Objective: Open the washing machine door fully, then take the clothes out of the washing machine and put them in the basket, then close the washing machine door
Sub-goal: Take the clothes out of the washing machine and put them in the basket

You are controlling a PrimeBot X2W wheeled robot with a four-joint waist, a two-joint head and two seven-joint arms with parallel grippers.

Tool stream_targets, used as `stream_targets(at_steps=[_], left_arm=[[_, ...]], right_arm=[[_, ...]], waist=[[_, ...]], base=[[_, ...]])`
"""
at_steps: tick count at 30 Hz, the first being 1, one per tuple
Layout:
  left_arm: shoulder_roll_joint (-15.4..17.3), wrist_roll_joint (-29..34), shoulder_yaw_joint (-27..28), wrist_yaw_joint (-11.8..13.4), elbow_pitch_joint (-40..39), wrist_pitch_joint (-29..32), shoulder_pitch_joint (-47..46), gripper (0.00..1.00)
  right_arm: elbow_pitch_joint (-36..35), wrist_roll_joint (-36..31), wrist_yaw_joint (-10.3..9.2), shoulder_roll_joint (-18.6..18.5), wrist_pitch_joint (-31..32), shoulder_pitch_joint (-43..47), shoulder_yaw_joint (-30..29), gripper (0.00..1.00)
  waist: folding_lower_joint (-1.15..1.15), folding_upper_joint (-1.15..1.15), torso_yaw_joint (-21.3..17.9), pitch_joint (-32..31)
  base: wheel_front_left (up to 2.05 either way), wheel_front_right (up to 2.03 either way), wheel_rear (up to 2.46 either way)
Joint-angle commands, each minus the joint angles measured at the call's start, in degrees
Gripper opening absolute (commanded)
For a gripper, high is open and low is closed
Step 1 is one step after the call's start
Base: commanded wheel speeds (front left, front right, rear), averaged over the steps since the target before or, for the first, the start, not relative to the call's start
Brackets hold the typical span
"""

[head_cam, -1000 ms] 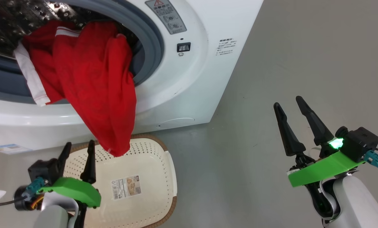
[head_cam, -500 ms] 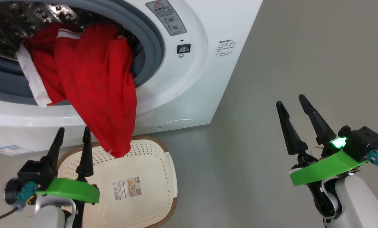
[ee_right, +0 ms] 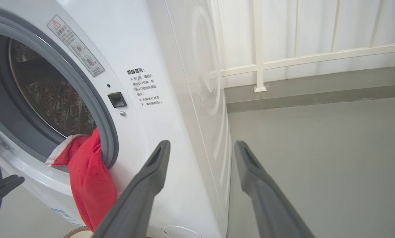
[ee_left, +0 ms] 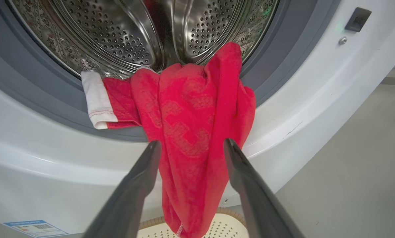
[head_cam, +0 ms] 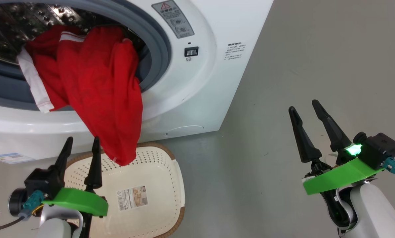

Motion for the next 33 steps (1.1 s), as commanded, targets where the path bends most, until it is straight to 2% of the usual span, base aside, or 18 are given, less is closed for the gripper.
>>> stream_targets(at_steps=[1, 8, 18, 25, 33], left_arm=[[1.3, -0.2, 1.5, 0.8, -1.6, 0.1, 0.1, 1.00], [1.5, -0.3, 0.3, 0.6, -0.7, 2.8, -2.7, 1.00], [2.3, -1.8, -0.7, -0.6, 4.0, 8.3, -12.1, 1.00], [1.7, -6.6, -0.5, -2.1, 14.8, 12.8, -22.1, 1.00], [3.0, -8.7, -0.6, -2.8, 27.8, 14.6, -32.8, 1.00]], right_arm=[[-1.3, -0.5, 0.09, -0.1, -0.3, 0.6, 1.0, 1.00], [-1.3, -0.4, 0.09, -0.1, -0.3, 0.4, 0.9, 1.00], [-1.2, -0.4, 0.09, 0.0, -0.3, 0.0, 1.5, 1.00], [-0.9, -0.3, 0.09, 0.1, -0.3, -0.3, 2.0, 1.00], [-1.0, -0.1, 0.09, 0.6, -0.3, -1.3, 3.0, 1.00]], waist=[[0.00, 0.00, -0.1, 0.0], [0.00, 0.00, -0.1, 0.3], [0.00, 0.00, -0.4, 0.7], [0.00, 0.00, -1.1, 0.7], [0.00, 0.00, -3.0, 1.7]], base=[[0.00, 0.00, 0.00], [0.00, 0.00, 0.00], [0.00, 0.00, 0.00], [0.00, 0.00, 0.00], [0.00, 0.00, 0.00]])
